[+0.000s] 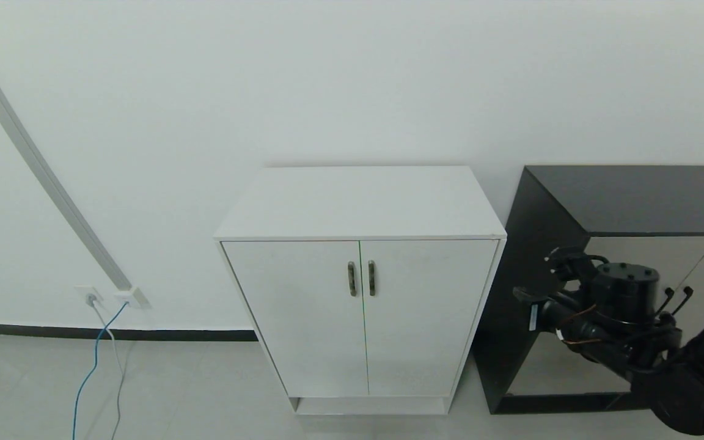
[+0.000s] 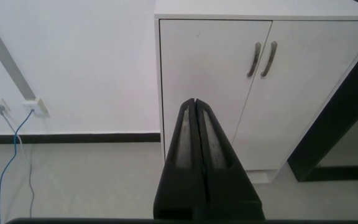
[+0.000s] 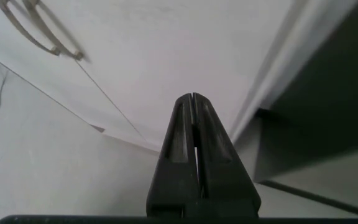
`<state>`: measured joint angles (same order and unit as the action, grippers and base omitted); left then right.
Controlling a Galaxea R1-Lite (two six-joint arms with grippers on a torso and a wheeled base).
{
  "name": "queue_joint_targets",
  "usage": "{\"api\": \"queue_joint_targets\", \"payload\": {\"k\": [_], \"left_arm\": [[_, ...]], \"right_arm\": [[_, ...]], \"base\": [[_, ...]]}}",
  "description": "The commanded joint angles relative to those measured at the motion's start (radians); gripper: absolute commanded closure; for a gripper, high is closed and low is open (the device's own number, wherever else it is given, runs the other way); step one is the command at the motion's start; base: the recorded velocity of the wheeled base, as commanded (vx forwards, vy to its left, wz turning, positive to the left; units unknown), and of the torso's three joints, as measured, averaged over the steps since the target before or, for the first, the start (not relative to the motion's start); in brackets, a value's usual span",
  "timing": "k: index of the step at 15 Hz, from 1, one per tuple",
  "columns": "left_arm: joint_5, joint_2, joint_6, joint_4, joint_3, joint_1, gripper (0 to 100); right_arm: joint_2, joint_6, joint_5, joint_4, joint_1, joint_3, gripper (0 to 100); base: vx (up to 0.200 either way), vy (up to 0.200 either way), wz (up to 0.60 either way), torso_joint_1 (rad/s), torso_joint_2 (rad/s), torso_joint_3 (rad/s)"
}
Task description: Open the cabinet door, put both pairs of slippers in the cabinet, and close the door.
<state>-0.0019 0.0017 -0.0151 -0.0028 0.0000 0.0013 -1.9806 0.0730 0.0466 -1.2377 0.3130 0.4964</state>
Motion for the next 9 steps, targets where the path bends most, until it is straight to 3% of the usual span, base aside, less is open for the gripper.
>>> {"api": "queue_joint_targets", "payload": {"k": [1,9], "left_arm": [[0.000,0.000,0.000,0.000,0.000,0.000,100],[0.000,0.000,0.000,0.000,0.000,0.000,100]], "right_arm": [[0.092,-0.002,0.001,-0.037,-0.063,-0.114,100],[0.256,-0.004,0.001,-0.100,-0.222,-0.375,100]], "base": [[0.000,0.000,0.00,0.000,0.00,0.000],[0.000,0.000,0.00,0.000,0.00,0.000]]}}
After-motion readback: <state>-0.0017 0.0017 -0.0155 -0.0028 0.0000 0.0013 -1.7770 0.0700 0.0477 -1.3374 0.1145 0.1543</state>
